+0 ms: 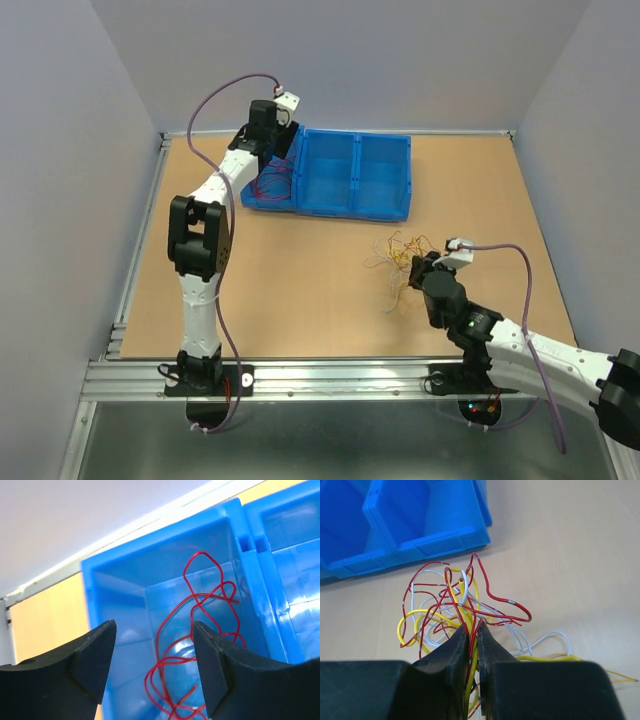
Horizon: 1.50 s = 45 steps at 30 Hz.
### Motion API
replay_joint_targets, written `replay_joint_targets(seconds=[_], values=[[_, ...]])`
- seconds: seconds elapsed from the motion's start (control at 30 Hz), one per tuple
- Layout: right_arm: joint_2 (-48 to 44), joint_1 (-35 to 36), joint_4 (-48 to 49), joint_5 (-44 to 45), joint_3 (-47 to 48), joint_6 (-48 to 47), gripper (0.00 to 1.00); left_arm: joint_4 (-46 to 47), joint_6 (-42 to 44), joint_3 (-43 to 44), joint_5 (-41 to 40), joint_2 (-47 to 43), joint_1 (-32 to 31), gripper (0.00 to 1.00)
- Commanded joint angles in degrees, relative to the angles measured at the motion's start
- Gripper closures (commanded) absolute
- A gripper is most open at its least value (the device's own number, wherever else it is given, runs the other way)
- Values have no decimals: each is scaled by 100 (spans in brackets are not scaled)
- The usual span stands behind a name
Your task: Untangle the cables
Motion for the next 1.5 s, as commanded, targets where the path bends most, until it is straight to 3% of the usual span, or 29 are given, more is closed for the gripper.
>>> replay_joint_targets(seconds=[0.0,0.13,0.17,0.3,0.43,0.5,0.73,0.9,1.1,1.13,1.2,1.33,1.47], values=[[-100,-19,835,-726,-199,-578,91,-216,67,59,34,-1009,30,21],[-232,-19,1486,-1818,-480,-1134,91,-33,137,-950,1210,-2244,30,12],[-232,-19,1566,-2011,-524,-1178,91,81,120,-1571,1543,-2528,38,10],[-49,-19,1970,-3020,-542,-1485,91,1142,85,-3428,3983,-4212,-23,9],[267,-19,2566,-4024,-577,-1740,90,2180,75,-5246,5190,-5112,-312,9],[426,-19,2770,-4506,-569,-1785,90,2315,172,-5548,5552,-5263,-610,9],[910,-19,3148,-4791,-472,-1776,90,2253,919,-6305,5826,-5510,-1349,14],[832,-19,3263,-4738,-542,-1741,90,1973,1218,-6315,5889,-5361,-1745,25],[638,-10,3263,-4720,-639,-1750,90,1744,1447,-6174,5845,-5027,-1948,44],[612,-10,3280,-4624,-656,-1732,90,1665,1456,-6156,5845,-5000,-1965,53],[515,-19,3272,-4379,-709,-1645,91,1621,1438,-6104,5862,-4939,-1983,61],[313,-10,3289,-3474,-867,-1399,94,1647,1316,-6077,5845,-4939,-2027,63],[190,-10,3403,-3498,-929,-1302,95,1682,1113,-5998,5871,-4851,-2044,63]])
